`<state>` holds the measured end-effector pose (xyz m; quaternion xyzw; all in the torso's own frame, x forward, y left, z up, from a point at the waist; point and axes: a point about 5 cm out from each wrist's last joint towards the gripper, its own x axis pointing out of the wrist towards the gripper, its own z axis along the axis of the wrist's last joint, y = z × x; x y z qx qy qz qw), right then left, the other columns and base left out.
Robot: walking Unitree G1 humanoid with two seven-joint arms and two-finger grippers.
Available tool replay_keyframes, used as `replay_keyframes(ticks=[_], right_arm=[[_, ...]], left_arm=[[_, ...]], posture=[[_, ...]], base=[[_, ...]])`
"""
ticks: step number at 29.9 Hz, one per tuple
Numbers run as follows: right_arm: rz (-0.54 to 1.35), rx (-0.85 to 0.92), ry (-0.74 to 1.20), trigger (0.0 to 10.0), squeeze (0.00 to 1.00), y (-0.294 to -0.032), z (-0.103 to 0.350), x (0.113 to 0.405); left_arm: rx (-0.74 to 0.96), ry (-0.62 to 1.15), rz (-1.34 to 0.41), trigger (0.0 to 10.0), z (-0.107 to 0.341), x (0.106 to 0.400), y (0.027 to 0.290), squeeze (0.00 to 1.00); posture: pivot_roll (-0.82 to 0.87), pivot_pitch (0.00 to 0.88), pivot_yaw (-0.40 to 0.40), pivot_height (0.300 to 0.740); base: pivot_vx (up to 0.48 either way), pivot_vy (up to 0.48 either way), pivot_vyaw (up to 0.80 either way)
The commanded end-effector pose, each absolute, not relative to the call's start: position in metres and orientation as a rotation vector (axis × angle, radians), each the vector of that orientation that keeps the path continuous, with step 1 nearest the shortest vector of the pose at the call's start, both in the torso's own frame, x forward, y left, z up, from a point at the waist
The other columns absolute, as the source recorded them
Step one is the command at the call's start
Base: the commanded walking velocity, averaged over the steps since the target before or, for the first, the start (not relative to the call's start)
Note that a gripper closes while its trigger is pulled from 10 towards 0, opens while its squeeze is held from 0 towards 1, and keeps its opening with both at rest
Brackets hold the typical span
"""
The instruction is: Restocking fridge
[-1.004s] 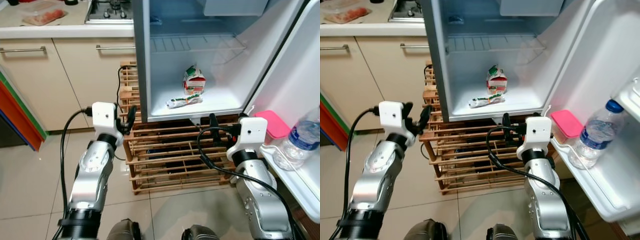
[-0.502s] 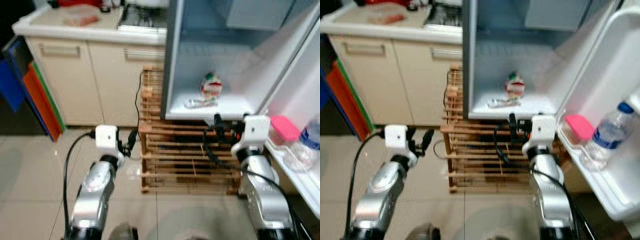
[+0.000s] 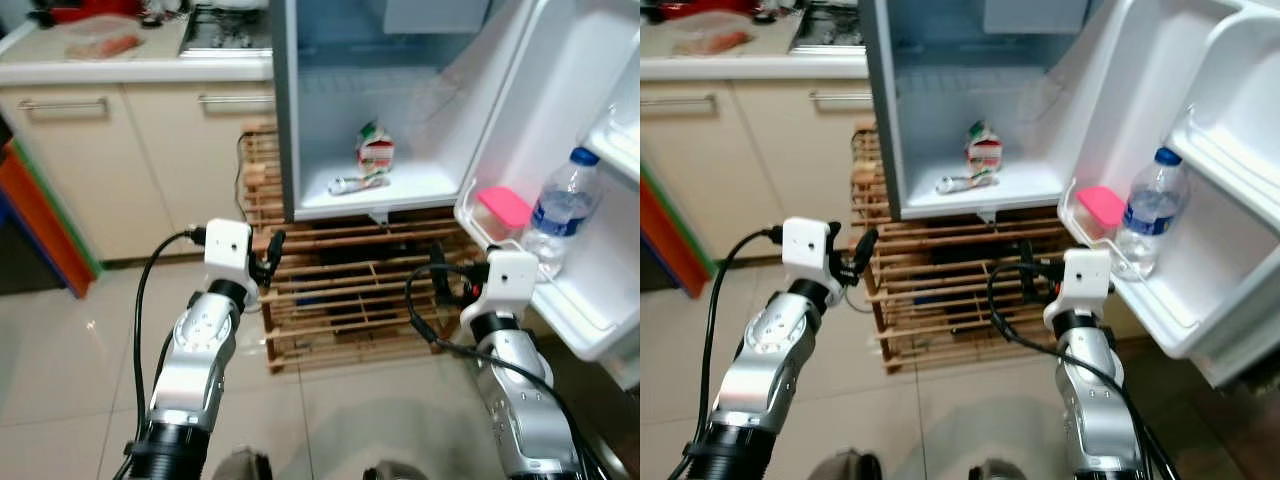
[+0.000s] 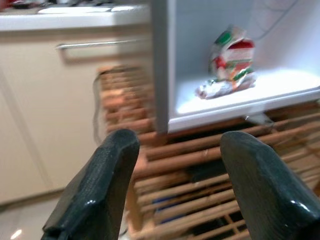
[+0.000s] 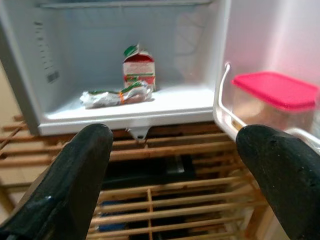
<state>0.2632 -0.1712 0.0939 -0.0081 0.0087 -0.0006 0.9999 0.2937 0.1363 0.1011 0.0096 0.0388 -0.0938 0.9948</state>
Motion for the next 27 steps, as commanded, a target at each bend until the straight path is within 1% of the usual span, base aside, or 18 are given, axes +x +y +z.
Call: replay_keyframes(ticks=[1,5,13,21,23,25,27], right_arm=[[-0.010,-0.024,0.004,10.0,0.03,-0.173,0.095,0.263],[-0.008,-0.024,0.007,10.0,0.03,-0.173,0.094,0.262],[0.018,-0.020,0.030,10.0,0.02,-0.170,0.087,0.258],[0.181,-0.039,0.130,10.0,0.02,-0.163,0.065,0.242],[0.300,-0.094,0.223,10.0,0.02,-0.161,0.048,0.229],[0.392,-0.129,0.365,10.0,0.02,-0.167,0.025,0.211],[0.407,-0.190,0.451,10.0,0.03,-0.178,0.010,0.198]], left_arm=[[0.035,0.034,-0.209,10.0,0.111,0.299,0.130,0.00],[0.032,0.033,-0.224,10.0,0.111,0.299,0.129,0.00],[-0.002,0.002,-0.273,10.0,0.115,0.296,0.125,0.00],[0.014,-0.003,-0.283,10.0,0.114,0.295,0.126,0.00],[-0.013,-0.002,-0.275,10.0,0.113,0.295,0.126,0.00],[0.004,0.009,-0.270,10.0,0.111,0.296,0.128,0.00],[0.024,0.025,-0.271,10.0,0.106,0.297,0.129,0.00]], posture=[[-0.14,0.000,0.020,0.717],[-0.14,0.000,0.022,0.717],[-0.14,0.000,0.032,0.717],[-0.15,0.000,0.038,0.717],[-0.15,0.000,0.040,0.717],[-0.15,0.000,0.044,0.717],[-0.15,0.000,0.045,0.717]], base=[[0.000,0.000,0.00],[0.000,-0.214,0.00],[0.000,-0.480,0.00],[0.000,-0.480,0.00],[0.000,0.000,0.00],[0.000,0.000,0.00],[0.000,0.000,0.00]])
